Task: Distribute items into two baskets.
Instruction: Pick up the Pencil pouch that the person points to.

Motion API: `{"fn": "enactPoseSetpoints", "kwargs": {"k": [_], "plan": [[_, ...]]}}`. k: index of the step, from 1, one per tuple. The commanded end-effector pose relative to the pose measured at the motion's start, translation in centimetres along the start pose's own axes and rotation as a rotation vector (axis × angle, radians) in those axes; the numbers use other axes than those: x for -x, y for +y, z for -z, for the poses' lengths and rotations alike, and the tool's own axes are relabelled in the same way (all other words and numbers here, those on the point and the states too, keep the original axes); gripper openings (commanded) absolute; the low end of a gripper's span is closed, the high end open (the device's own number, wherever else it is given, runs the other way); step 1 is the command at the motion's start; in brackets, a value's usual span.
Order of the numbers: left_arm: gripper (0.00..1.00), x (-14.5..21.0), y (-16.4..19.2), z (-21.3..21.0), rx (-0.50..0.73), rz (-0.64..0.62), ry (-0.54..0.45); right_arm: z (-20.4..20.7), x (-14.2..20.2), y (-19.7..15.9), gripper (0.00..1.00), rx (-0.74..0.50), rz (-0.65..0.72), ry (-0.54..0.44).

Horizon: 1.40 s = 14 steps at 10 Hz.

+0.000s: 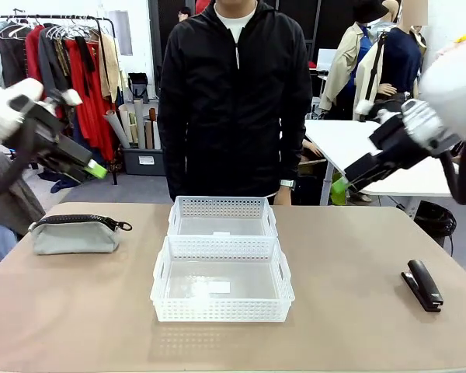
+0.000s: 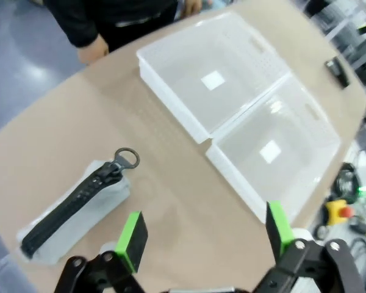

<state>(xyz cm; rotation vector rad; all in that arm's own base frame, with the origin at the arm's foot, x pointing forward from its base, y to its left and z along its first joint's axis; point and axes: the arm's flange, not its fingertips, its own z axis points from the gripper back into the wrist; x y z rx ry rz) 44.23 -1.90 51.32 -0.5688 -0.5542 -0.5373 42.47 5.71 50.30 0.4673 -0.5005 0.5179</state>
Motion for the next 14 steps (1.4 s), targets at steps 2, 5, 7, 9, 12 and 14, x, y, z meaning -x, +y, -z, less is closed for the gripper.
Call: {"fn": "enactPoseSetpoints", "kwargs": {"k": [2, 5, 7, 9, 12, 14], "plan": [[1.00, 2.2, 1.6, -5.8, 0.032, -0.111, -0.062, -5.2, 2.4, -2.9, 1.00, -0.117, 0.056, -0.102], [1.00, 5.1, 2.5, -8.7, 0.052, -0.166, -0.071, -9.7, 6.1, -5.0, 1.00, -0.169, 0.096, -0.221], [1.00, 7.4, 3.2, -10.0, 0.051, -0.163, -0.112, -11.6, 8.7, -6.2, 1.00, -0.188, 0.132, -0.259], [1.00, 9.1, 3.1, -11.4, 0.069, -0.168, -0.179, -12.4, 10.9, -7.7, 1.00, -0.201, 0.171, -0.287], [1.00, 11.8, 3.1, -14.8, 0.062, -0.174, -0.269, -13.7, 13.1, -8.1, 1.00, -0.206, 0.175, -0.329], [1.00, 12.6, 3.2, -16.5, 0.078, -0.185, -0.303, -14.5, 14.3, -7.7, 1.00, -0.215, 0.171, -0.336]]}}
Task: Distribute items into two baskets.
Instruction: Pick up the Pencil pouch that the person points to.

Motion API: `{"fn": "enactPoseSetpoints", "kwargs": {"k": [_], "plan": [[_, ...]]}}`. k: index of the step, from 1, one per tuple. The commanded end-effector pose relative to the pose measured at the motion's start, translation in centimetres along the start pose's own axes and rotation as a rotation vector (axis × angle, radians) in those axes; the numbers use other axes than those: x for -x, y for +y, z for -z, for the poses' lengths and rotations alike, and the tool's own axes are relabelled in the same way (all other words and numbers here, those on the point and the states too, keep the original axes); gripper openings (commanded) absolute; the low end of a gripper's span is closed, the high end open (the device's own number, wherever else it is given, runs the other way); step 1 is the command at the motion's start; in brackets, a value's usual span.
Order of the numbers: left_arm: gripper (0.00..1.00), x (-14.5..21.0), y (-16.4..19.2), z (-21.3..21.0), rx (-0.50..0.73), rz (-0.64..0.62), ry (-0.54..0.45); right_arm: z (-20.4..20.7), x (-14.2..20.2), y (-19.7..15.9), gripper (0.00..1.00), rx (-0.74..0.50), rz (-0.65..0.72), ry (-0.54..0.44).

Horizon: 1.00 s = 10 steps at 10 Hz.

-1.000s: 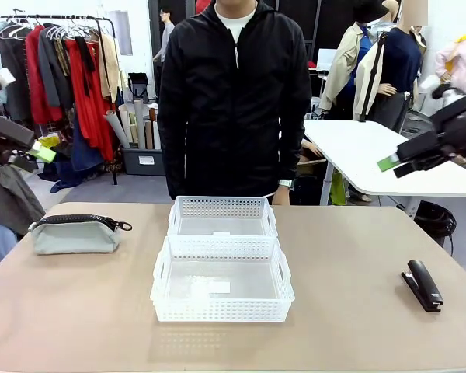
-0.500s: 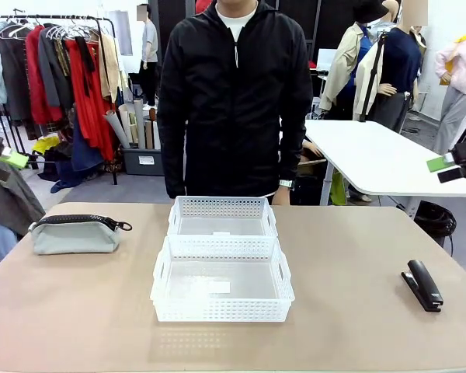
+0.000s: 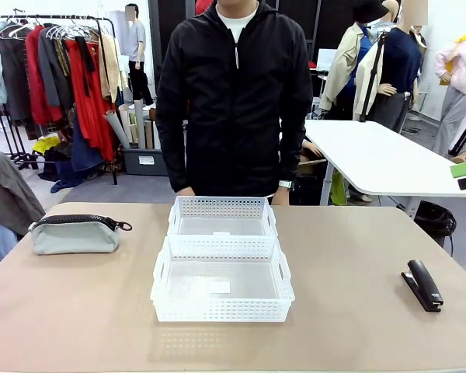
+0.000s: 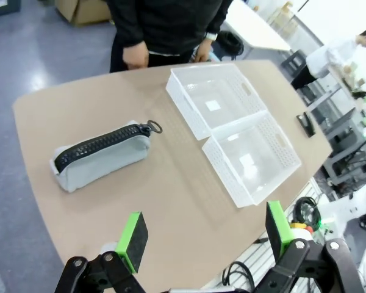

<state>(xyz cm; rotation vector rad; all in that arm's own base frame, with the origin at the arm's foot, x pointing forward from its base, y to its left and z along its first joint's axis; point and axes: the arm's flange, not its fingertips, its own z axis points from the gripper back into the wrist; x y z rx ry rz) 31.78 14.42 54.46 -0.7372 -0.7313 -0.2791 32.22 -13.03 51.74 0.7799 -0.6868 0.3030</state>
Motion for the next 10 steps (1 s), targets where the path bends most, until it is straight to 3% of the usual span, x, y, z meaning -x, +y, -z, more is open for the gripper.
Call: {"fn": "enactPoseSetpoints", "kwargs": {"k": [1, 10], "plan": [[1.00, 0.40, 0.37, -0.58, 0.060, 0.019, -0.039, -0.54, 1.32, 0.53, 1.00, -0.036, -0.029, -0.030], [1.00, 0.38, 0.19, -0.62, 0.055, 0.008, -0.036, -1.34, 1.46, 0.44, 1.00, -0.022, 0.004, -0.007]]}}
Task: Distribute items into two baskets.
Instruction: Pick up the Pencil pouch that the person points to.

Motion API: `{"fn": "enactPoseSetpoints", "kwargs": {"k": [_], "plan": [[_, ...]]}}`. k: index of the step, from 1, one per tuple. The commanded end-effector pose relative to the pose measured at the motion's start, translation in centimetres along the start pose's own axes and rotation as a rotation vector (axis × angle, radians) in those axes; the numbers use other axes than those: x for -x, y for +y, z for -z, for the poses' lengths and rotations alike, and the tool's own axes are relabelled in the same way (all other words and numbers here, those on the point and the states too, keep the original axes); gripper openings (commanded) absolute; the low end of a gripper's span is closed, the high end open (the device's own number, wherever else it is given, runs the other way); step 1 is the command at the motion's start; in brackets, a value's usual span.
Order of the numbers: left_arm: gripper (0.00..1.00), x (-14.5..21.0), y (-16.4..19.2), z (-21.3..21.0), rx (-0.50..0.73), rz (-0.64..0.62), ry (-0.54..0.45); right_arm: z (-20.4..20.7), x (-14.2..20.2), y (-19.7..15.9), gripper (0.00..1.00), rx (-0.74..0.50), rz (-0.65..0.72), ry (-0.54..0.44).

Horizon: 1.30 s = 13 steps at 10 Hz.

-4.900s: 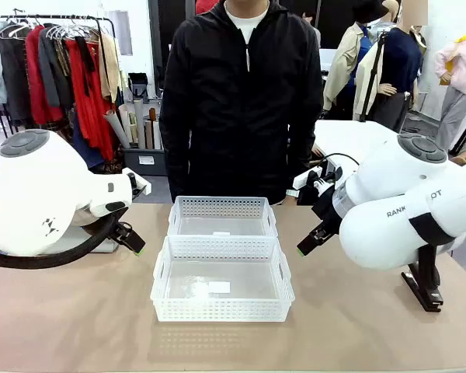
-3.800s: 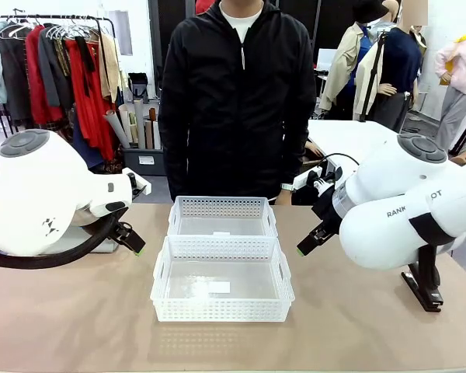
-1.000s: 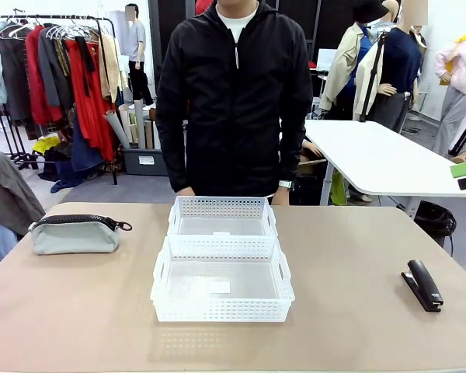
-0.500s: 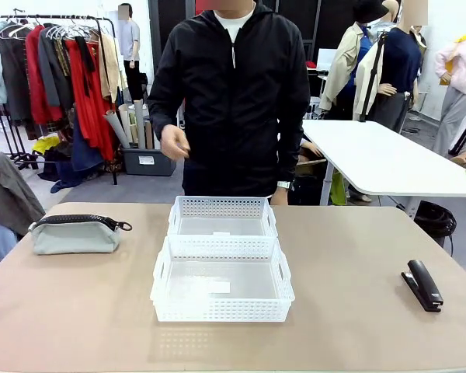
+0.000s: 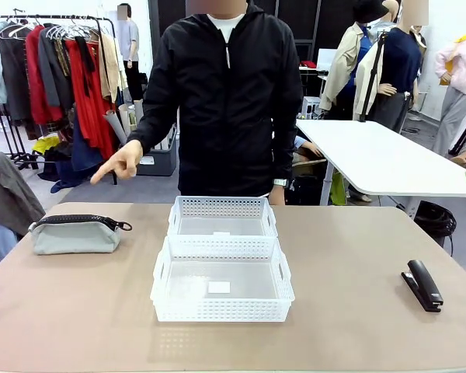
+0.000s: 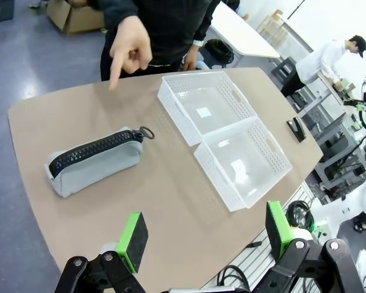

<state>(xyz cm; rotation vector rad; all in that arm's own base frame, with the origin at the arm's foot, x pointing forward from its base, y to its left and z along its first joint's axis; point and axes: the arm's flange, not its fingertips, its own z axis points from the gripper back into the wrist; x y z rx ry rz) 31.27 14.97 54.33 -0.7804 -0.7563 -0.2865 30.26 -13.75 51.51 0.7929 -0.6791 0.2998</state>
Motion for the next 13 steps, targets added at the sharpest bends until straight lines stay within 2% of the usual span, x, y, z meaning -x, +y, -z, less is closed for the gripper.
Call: {"fn": "enactPoseSetpoints", "kwargs": {"k": [1, 13], "plan": [[1.00, -0.07, -0.03, -0.05, 0.014, 0.006, -0.007, -0.04, -0.15, 0.09, 1.00, -0.010, -0.006, -0.010], [1.00, -0.07, -0.03, -0.05, 0.014, 0.006, -0.007, -0.04, -0.15, 0.09, 1.00, -0.010, -0.006, -0.010]]}}
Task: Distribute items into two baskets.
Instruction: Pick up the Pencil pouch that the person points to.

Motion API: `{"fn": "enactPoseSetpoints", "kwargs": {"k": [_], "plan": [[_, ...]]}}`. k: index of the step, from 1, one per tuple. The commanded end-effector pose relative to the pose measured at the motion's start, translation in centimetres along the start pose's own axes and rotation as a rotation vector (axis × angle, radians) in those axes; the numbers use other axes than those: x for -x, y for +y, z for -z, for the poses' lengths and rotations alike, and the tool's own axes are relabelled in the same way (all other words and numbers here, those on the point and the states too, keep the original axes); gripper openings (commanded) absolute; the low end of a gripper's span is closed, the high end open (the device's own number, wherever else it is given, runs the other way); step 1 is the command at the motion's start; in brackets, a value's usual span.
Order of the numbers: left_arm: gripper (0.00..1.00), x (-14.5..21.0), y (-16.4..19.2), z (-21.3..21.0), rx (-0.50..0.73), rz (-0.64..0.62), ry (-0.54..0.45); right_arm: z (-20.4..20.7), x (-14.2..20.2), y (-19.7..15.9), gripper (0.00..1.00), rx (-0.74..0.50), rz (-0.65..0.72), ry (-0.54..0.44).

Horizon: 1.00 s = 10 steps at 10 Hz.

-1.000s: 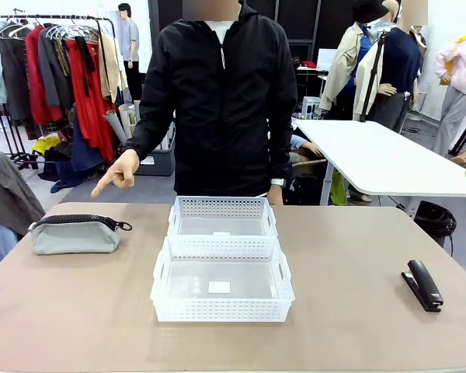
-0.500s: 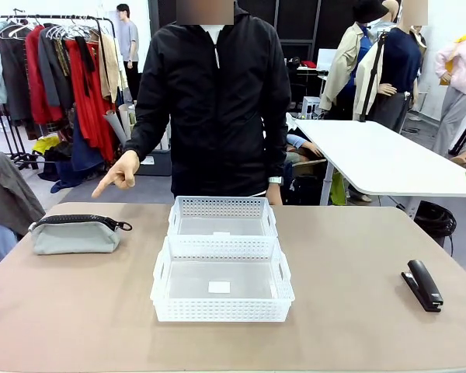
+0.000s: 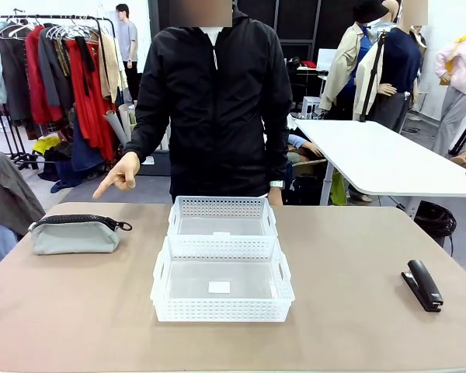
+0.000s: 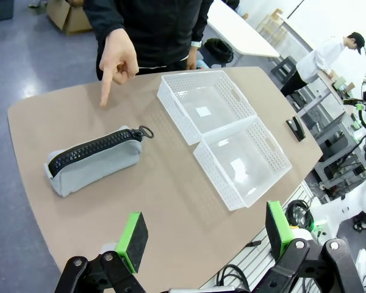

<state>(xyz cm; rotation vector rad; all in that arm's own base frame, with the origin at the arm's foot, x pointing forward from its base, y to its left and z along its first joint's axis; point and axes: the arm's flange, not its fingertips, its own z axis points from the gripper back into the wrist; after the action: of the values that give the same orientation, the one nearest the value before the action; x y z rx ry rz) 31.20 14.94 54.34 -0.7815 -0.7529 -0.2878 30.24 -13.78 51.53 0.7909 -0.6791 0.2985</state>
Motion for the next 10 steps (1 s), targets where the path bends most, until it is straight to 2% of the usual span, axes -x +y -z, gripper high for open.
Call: {"fn": "enactPoseSetpoints", "kwargs": {"k": [1, 10], "plan": [[1.00, -0.11, 0.03, -0.03, 0.012, 0.007, -0.010, 0.00, -0.16, 0.09, 1.00, -0.013, -0.006, -0.010], [1.00, -0.11, 0.03, -0.03, 0.012, 0.007, -0.010, 0.00, -0.16, 0.09, 1.00, -0.013, -0.006, -0.010]]}}
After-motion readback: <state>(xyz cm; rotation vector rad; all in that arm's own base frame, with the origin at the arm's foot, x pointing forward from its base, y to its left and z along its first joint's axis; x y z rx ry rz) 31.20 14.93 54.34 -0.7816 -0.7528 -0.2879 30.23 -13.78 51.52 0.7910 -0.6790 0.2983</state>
